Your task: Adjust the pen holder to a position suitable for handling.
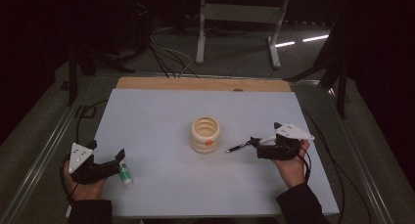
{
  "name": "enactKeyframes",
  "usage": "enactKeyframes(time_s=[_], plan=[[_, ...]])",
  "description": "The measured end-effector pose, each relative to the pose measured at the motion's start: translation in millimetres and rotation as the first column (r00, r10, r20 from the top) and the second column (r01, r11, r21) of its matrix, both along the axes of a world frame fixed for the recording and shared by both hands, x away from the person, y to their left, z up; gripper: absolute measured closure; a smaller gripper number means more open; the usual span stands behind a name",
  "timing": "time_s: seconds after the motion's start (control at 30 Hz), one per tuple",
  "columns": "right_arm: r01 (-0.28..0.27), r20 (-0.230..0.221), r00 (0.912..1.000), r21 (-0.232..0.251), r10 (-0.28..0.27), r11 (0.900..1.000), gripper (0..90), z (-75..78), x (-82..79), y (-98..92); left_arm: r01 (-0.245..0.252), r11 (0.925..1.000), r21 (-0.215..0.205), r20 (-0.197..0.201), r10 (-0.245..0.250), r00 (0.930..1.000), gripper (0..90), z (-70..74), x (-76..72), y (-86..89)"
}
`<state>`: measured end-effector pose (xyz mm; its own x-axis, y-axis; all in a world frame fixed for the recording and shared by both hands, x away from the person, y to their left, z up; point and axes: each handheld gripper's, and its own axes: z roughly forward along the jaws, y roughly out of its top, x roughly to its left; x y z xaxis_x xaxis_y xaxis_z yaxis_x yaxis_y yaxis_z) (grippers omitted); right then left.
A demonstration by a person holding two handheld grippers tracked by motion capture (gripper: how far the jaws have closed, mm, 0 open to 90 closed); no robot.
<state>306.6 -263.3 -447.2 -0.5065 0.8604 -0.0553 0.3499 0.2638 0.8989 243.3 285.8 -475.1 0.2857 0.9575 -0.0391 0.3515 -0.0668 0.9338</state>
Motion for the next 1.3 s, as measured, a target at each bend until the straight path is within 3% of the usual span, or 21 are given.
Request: enactKeyframes(time_s=[0.27,0.63,0.77,0.97,1.13,1.3], plan=[[0.052,-0.037,0.9981,0.069,-0.05,0.996,0.0,-15.8,-11.9,-27.6,-0.002,1.0,-0.001,-0.007,0.002,1.0,0.4,-0.3,0.1,-0.3],[0.092,-0.04,0.9953,0.101,-0.088,0.991,0.0,-21.7,-19.0,-46.9,0.003,1.0,0.008,-0.032,-0.002,0.9995,0.4,-1.2,1.2,-2.2],[0.104,-0.043,0.9941,0.11,-0.1,0.988,0.0,-23.1,-18.1,-50.5,-0.002,1.0,-0.001,-0.038,0.002,0.9993,0.4,0.1,0.8,-2.9],[0.109,-0.038,0.9937,0.109,-0.106,0.988,0.0,-22.6,-18.5,-50.1,-0.023,0.9996,0.017,-0.069,0.024,0.9973,0.4,5.3,0.3,-6.3],[0.115,-0.037,0.9931,0.12,-0.112,0.986,0.0,-22.4,-18.6,-51.6,-0.043,0.9975,0.057,-0.114,0.049,0.9922,1.1,5.1,-0.7,-12.5],[0.121,-0.031,0.9925,0.125,-0.119,0.985,0.0,-21.6,-19.2,-53.4,-0.053,0.9969,0.058,-0.12,0.059,0.991,1.1,5.5,-0.3,-13.6]])
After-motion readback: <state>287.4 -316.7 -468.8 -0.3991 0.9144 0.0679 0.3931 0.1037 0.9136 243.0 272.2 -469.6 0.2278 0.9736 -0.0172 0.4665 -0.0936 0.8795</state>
